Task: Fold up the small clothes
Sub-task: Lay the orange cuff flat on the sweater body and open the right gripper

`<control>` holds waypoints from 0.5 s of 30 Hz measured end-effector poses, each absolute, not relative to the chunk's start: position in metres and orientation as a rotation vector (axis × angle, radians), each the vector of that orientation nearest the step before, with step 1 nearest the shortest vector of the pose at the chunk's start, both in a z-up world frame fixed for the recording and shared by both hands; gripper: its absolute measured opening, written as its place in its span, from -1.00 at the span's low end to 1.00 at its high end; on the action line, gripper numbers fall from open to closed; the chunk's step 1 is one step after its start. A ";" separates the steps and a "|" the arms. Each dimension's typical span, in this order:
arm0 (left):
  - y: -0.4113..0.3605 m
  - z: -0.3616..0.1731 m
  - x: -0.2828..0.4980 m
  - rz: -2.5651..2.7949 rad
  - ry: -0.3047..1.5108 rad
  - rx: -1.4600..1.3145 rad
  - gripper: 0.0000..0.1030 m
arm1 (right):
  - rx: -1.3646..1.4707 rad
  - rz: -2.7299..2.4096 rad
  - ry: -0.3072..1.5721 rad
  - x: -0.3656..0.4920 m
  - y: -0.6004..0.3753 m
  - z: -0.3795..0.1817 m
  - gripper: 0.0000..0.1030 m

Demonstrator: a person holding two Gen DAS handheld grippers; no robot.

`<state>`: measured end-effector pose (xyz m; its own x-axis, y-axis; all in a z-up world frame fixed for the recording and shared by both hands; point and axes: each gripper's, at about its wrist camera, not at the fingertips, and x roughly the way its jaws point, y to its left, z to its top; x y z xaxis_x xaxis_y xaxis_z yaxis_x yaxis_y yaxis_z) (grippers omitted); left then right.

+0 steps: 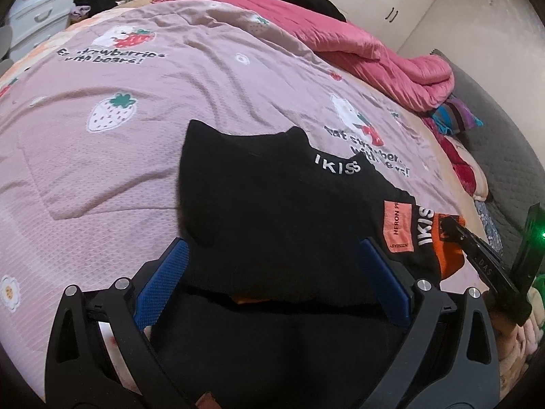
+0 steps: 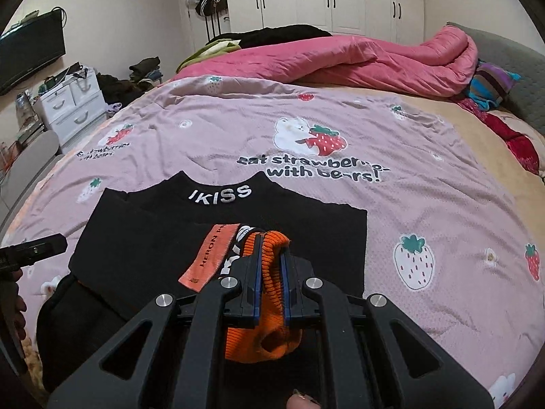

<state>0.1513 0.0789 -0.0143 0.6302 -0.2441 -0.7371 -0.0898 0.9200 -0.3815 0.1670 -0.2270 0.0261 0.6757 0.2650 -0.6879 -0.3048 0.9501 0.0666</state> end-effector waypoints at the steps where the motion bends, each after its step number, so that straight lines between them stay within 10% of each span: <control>1: 0.077 -0.015 0.152 -0.092 0.895 -0.402 0.81 | -0.058 0.319 0.766 0.167 -0.227 0.025 -0.84; 15: 0.068 -0.023 0.168 -0.106 0.923 -0.349 0.73 | -0.042 0.244 0.803 0.165 -0.235 0.011 -0.38</control>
<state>0.1677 0.0676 -0.0234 0.6030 -0.2372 -0.7617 -0.0592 0.9388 -0.3393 0.1654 -0.2351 0.0108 0.6677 0.2005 -0.7170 -0.2326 0.9710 0.0549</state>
